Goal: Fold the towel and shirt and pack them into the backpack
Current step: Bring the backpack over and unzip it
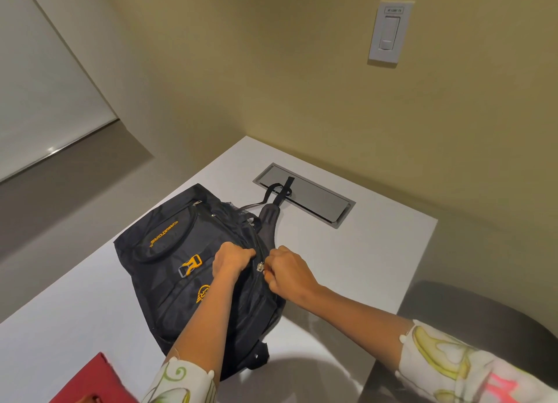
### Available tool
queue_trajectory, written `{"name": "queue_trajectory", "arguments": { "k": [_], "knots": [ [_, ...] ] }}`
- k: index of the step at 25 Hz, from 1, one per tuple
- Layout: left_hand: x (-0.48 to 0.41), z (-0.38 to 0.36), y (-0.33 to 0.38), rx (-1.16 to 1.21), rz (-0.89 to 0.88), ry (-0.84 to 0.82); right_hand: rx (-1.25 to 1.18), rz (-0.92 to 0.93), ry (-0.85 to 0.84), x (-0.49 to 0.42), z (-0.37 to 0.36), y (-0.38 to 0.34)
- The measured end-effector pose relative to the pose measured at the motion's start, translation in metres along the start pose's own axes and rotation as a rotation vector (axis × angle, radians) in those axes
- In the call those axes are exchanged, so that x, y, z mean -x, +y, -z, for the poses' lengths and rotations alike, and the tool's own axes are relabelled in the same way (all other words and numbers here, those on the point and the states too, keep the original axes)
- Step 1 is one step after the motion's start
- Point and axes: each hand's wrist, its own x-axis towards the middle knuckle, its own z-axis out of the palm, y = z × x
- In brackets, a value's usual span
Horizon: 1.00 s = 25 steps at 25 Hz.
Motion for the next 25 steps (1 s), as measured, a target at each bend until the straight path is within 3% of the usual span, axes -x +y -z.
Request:
{"name": "queue_trajectory", "arguments": {
  "k": [6,12,15,20,25],
  "knots": [
    [0.015,0.009,-0.007,0.060,-0.029,-0.045,-0.089,-0.071,-0.006,0.007,-0.005,0.001],
    [0.046,0.013,-0.013,0.120,0.053,-0.292,-0.321,-0.206,-0.124,0.007,0.000,0.003],
    [0.053,0.014,-0.015,0.183,0.089,-0.268,-0.483,-0.365,-0.144,0.002,0.009,0.000],
    [0.062,0.006,-0.019,0.175,0.084,-0.241,-0.523,-0.614,-0.120,-0.026,0.002,0.012],
    [0.077,-0.010,-0.011,-0.038,0.094,0.000,-0.490,-0.677,-0.165,-0.045,-0.007,0.003]
  ]
}}
